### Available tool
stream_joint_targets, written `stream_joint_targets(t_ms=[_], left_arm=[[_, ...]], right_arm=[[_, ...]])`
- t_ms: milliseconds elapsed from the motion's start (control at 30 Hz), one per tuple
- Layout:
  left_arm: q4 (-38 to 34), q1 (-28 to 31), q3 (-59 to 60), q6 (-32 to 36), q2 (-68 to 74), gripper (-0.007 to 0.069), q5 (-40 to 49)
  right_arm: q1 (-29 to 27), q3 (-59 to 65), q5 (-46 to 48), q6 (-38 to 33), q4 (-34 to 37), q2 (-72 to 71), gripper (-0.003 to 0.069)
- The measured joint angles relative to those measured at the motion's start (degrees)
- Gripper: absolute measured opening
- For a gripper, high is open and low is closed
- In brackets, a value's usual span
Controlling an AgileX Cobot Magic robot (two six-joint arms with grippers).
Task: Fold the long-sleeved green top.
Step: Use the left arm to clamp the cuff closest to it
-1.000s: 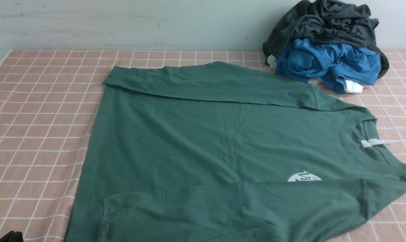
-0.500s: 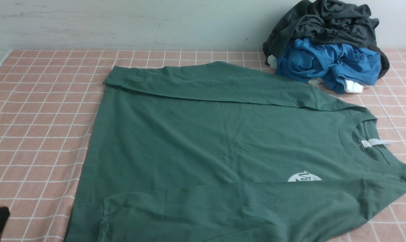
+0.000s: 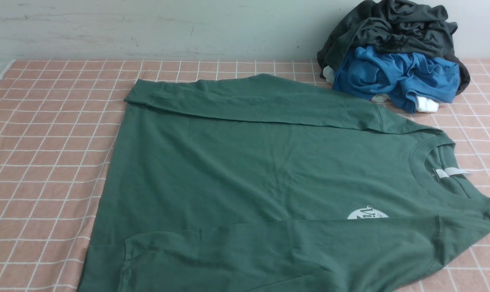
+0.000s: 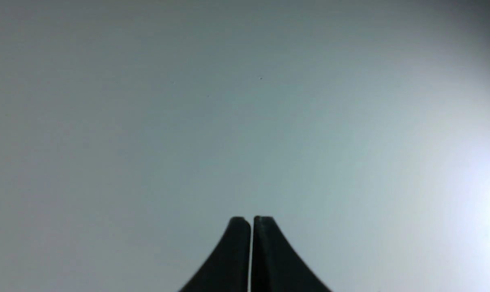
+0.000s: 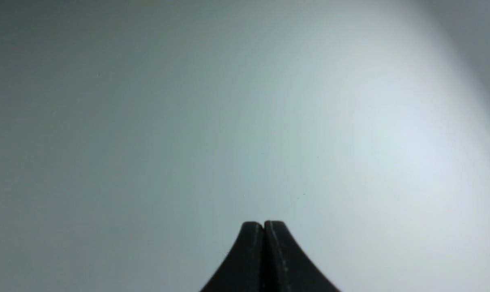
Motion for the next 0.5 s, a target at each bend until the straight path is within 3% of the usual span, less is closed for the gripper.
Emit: stream_joint_targets(t_ms=[67,133,200,300,333,400,500], left_arm=[[-0.1,0.0,-4.6,0.6,3.4,-0.0004,5.5],[0.2,0.0,-14.3,3.5,11.6,-0.0004,18.1],[0.2,0.0,-16.8,5.0,15.2,-0.0004,21.8],[0.3,0.0,-22.0,9.3,29.1,-0.0004,34.3],[0.3,0.0,-22.4,9.4,29.9,-0.0004,34.9],[-1.1,0.0,-24.7,9.5,40.2,-0.0004,47.4],[-4.7,0.0,-25.8,10.2,52.2,-0.0001,59.3]], right_arm=[[0.0,-3.7,3.7,-0.4,-0.3,1.7,-0.0014],[0.0,-12.4,14.0,-2.2,-2.7,8.5,-0.0014],[0.0,-15.3,18.2,-2.8,-3.9,11.6,-0.0014],[0.0,-23.8,35.7,-3.5,-6.7,23.6,-0.0014],[0.0,-24.2,36.8,-3.5,-6.7,25.1,-0.0014],[0.6,-28.4,51.6,-4.2,-6.3,34.6,-0.0014],[2.7,-30.7,65.9,-7.7,-2.2,44.1,-0.0014]])
